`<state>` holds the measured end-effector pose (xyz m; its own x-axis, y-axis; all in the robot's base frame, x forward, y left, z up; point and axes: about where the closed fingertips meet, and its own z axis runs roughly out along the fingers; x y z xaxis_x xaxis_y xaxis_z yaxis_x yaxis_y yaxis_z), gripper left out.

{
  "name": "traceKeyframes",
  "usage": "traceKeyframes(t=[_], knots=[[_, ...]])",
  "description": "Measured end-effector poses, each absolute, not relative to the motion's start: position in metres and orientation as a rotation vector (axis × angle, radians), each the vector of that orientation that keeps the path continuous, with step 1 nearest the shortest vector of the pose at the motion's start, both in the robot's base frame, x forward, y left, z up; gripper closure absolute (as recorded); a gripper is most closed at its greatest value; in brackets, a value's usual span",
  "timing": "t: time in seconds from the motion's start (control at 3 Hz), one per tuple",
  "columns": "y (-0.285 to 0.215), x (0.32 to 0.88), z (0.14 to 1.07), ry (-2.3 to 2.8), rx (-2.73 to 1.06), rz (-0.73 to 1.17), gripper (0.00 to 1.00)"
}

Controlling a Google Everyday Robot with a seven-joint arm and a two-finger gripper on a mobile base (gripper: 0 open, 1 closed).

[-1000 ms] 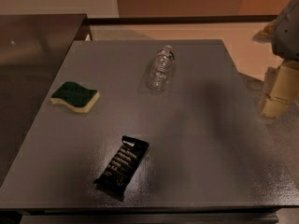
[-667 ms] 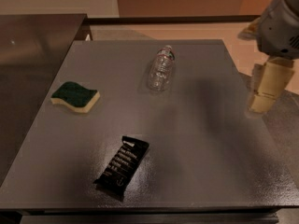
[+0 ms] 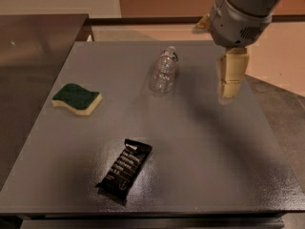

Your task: Pick water bottle

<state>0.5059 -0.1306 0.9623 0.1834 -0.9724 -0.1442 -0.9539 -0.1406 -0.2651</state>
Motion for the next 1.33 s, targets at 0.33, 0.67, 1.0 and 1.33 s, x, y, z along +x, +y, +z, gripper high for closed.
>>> traceKeyframes(t=[0.33, 0.67, 1.0, 1.33], knots=[[-0.102, 0.533, 0.956, 1.633, -2.348, -0.134, 0.0], [-0.083, 0.563, 0.945, 1.403, -2.516, -0.214, 0.0], [-0.074, 0.589, 0.932, 1.189, -2.613, -0.291, 0.0], [-0.068, 0.616, 0.917, 1.012, -2.687, -0.317, 0.0]])
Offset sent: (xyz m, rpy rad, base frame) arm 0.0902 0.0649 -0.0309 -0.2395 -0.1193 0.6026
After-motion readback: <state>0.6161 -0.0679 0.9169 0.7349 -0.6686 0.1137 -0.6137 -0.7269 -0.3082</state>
